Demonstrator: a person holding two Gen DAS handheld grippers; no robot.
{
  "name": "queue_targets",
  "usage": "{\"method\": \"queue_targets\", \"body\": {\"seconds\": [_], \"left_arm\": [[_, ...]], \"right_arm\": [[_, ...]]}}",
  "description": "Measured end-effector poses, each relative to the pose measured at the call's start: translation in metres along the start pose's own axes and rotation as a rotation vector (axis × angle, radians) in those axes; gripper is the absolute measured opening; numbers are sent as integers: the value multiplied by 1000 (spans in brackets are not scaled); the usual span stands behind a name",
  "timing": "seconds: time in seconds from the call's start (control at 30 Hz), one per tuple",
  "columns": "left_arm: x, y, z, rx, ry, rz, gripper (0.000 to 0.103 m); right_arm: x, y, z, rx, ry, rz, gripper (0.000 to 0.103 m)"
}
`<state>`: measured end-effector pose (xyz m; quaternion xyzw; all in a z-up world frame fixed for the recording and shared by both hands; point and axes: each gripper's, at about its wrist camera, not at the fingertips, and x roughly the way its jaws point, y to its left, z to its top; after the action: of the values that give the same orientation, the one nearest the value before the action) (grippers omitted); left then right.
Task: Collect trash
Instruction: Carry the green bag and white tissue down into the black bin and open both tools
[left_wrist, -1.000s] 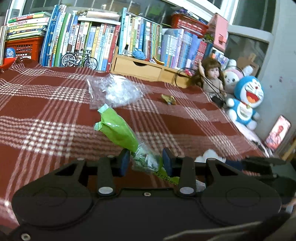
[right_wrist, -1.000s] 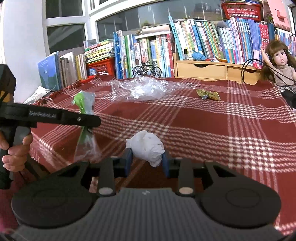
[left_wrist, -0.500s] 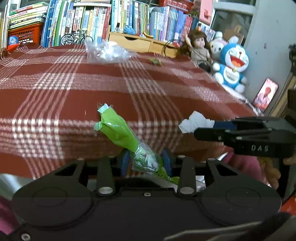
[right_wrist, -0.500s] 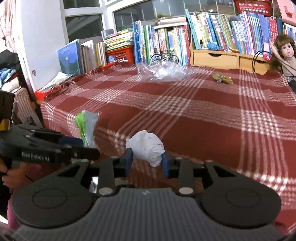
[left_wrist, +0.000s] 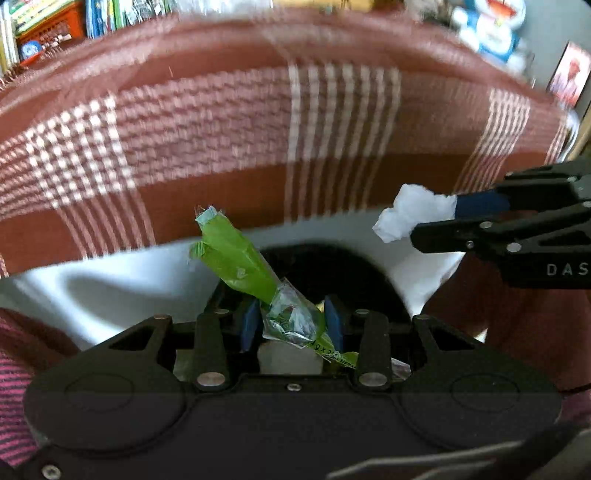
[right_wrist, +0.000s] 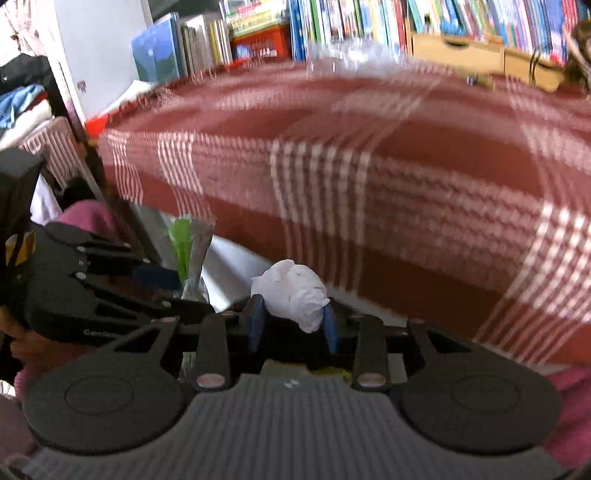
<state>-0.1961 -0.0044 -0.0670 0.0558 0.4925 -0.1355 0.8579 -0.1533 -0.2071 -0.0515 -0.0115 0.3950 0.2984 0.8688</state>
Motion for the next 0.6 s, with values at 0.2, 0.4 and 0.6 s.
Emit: {"method": "queue_targets", "body": {"seconds": [0.2,0.4,0.6], "left_arm": [[18,-7,-6,31,51,43,37],[21,-9,-7,38,53,42,37],[22,-8,-3,40,59,50,37]], "right_arm": [[22,-3,-20,29,64,7,39],[27,-1,-23,19,77,20,42],[28,-2,-19,18,75,24,43]]}}
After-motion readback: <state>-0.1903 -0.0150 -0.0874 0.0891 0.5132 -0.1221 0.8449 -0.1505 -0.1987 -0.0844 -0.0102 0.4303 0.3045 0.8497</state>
